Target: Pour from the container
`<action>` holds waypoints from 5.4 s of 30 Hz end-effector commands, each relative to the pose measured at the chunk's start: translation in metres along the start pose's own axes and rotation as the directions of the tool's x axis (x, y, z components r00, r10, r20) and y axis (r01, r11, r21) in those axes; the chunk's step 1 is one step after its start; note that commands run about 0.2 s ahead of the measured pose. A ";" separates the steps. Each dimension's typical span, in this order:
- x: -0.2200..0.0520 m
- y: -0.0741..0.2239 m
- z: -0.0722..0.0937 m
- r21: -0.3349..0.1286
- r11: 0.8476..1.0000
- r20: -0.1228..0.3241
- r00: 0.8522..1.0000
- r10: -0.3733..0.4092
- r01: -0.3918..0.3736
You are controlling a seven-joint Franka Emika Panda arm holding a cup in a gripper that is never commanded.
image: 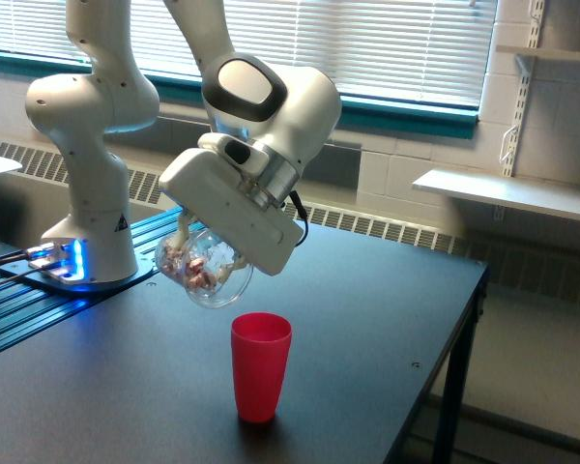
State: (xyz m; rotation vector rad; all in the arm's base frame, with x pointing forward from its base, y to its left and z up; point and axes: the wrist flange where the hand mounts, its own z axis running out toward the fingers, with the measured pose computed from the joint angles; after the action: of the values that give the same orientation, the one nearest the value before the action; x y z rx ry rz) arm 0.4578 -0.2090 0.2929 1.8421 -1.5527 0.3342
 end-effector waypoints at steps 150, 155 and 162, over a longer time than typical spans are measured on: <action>-0.086 0.031 0.033 -0.237 0.798 -0.668 0.503 -0.548 0.554; -0.092 0.035 0.038 -0.246 0.778 -0.646 0.500 -0.577 0.579; -0.082 0.036 0.041 -0.262 0.753 -0.635 0.479 -0.605 0.604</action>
State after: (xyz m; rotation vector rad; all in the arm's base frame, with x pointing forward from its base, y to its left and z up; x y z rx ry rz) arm 0.3938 -0.1647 0.2230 1.8127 -0.3540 0.6214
